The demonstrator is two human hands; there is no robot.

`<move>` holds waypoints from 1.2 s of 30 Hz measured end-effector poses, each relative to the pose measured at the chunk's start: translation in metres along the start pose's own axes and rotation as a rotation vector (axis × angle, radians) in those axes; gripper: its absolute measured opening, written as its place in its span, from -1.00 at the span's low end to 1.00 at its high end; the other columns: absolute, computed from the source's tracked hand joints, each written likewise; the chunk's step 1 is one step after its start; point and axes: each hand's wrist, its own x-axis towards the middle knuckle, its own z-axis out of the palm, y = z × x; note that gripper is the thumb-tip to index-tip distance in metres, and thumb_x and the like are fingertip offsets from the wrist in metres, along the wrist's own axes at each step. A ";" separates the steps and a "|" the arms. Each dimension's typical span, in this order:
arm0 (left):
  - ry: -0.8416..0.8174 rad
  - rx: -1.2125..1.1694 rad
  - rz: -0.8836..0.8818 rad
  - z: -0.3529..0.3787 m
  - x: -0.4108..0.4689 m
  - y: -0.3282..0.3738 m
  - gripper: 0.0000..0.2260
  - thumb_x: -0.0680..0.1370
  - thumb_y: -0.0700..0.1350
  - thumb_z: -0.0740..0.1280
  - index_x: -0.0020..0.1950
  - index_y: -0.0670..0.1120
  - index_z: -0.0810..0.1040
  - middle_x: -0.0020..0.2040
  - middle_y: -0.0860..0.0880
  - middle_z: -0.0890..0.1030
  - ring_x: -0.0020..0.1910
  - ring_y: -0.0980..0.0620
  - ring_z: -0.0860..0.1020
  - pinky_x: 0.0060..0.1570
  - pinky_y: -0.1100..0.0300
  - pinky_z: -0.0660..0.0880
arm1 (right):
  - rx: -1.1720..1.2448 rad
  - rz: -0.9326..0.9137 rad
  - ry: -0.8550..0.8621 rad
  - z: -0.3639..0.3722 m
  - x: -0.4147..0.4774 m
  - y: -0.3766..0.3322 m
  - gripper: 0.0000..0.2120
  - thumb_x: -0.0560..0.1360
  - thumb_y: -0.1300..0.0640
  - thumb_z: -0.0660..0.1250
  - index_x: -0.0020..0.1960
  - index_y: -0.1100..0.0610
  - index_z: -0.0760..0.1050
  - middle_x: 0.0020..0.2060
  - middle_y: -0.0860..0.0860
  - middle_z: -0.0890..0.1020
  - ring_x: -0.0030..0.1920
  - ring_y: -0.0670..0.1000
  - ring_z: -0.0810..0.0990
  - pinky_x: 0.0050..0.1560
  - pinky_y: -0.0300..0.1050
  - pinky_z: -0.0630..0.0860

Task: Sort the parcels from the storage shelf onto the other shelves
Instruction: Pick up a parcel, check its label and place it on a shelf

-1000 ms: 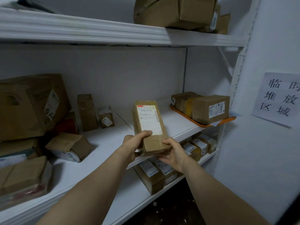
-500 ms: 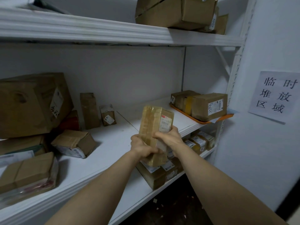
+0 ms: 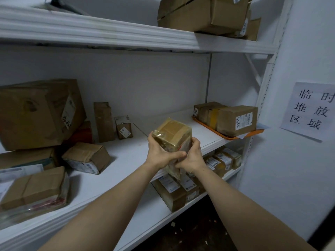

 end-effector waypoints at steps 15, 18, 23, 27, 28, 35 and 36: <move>0.058 -0.181 -0.278 -0.017 0.005 0.017 0.01 0.24 0.42 0.38 0.50 -0.13 0.21 0.40 -0.10 0.41 0.34 -0.09 0.42 0.36 -0.05 0.32 | 0.299 0.218 -0.094 -0.012 0.001 -0.003 -0.30 0.30 0.11 0.57 0.31 -0.01 0.26 0.12 -0.02 0.53 0.05 -0.02 0.52 -0.16 -0.15 0.51; -0.054 -0.194 -0.417 -0.021 0.001 0.011 -0.26 0.40 0.41 0.24 0.37 -0.09 0.41 0.23 -0.10 0.56 0.24 -0.09 0.47 0.36 -0.08 0.25 | 0.478 0.307 -0.119 -0.019 0.002 -0.005 -0.56 0.41 0.01 0.48 0.18 0.15 0.42 -0.09 -0.02 0.60 -0.12 -0.04 0.57 -0.25 -0.14 0.45; -0.201 -0.215 -0.517 -0.019 -0.002 0.002 -0.50 0.48 0.30 0.24 0.21 -0.04 0.51 -0.09 -0.05 0.64 -0.02 -0.04 0.55 0.37 -0.18 0.26 | 0.641 0.391 -0.142 -0.015 0.005 -0.004 -0.55 0.37 -0.17 0.46 0.13 0.07 0.56 -0.02 0.09 0.69 0.04 0.12 0.64 0.15 0.10 0.54; -0.205 -0.251 -0.510 -0.017 -0.007 0.007 -0.49 0.44 0.24 0.33 0.21 -0.10 0.52 0.00 -0.14 0.64 0.01 -0.11 0.59 0.19 -0.08 0.48 | 0.698 0.402 -0.159 -0.013 0.008 -0.001 -0.60 0.38 -0.24 0.42 0.06 0.01 0.59 -0.02 0.09 0.70 0.06 0.15 0.65 0.21 0.16 0.51; -0.170 -0.244 -0.487 -0.016 -0.007 0.008 -0.49 0.42 0.23 0.37 0.18 -0.12 0.54 0.00 -0.15 0.65 0.01 -0.13 0.61 0.17 -0.09 0.50 | 0.701 0.409 -0.158 -0.012 0.008 -0.002 -0.59 0.38 -0.24 0.42 0.07 0.02 0.60 -0.02 0.08 0.70 0.06 0.15 0.65 0.21 0.16 0.51; 0.013 0.120 -0.290 -0.009 -0.007 0.014 -0.27 0.21 0.16 0.58 0.24 -0.15 0.44 0.11 -0.08 0.58 0.05 -0.07 0.58 0.03 0.00 0.59 | 0.620 0.358 -0.088 -0.015 0.003 -0.011 -0.20 0.27 -0.21 0.53 0.37 0.08 0.33 0.18 0.06 0.57 0.10 0.07 0.56 -0.12 0.03 0.56; -0.003 0.190 -0.251 -0.007 -0.007 0.014 -0.21 0.17 0.18 0.60 0.27 -0.13 0.40 0.14 -0.07 0.54 0.10 -0.07 0.55 0.07 -0.01 0.57 | 0.613 0.352 -0.094 -0.016 0.003 -0.013 -0.20 0.28 -0.18 0.54 0.39 0.06 0.29 0.19 0.07 0.55 0.08 0.06 0.56 -0.19 0.00 0.56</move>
